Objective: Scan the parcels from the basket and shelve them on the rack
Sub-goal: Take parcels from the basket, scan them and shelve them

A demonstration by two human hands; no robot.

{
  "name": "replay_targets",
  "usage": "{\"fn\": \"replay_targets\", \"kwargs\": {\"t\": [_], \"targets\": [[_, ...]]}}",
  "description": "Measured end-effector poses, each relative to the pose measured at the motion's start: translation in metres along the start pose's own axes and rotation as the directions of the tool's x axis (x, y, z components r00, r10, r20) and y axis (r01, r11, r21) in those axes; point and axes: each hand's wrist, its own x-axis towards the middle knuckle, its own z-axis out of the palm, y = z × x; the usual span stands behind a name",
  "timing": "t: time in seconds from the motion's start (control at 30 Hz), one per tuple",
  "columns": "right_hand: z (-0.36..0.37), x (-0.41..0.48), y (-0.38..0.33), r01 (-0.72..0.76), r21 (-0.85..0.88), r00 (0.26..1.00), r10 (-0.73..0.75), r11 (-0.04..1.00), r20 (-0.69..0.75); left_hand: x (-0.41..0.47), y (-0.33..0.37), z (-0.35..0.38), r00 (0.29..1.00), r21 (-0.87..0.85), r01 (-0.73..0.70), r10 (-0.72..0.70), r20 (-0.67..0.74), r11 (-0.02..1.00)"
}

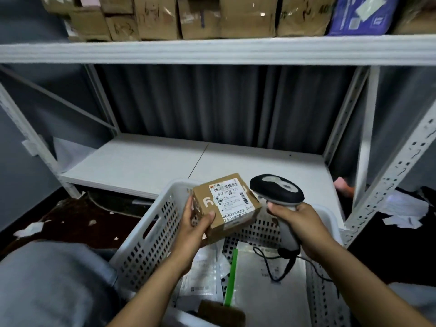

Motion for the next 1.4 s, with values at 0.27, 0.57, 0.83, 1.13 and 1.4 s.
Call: {"fn": "replay_targets", "kwargs": {"t": [0.27,0.57,0.83,1.13,1.4], "targets": [[-0.018,-0.027,-0.049,0.126,0.235,0.984,-0.092,0.964,-0.153,-0.004,0.081,0.035,0.948,0.203,-0.148,0.08,0.309,0.968],[-0.043,-0.046,-0.154,0.318,0.179,0.921,-0.259,0.931,-0.29,0.0,0.19,0.067,0.862,0.406,-0.494,0.371,0.346,0.769],[-0.056,-0.049,-0.262,0.387,-0.05,0.837,-0.374,0.921,-0.399,0.0,0.284,0.085,0.772,0.415,-0.623,0.605,0.193,0.663],[-0.089,-0.038,-0.364,0.375,-0.35,0.754,-0.502,0.858,-0.423,0.02,0.393,0.121,0.666,0.526,-0.611,0.743,-0.063,0.592],[-0.121,-0.002,-0.423,0.387,-0.48,0.699,-0.59,0.787,-0.403,0.076,0.475,0.188,0.591,0.652,-0.565,0.799,-0.108,0.506]]}}
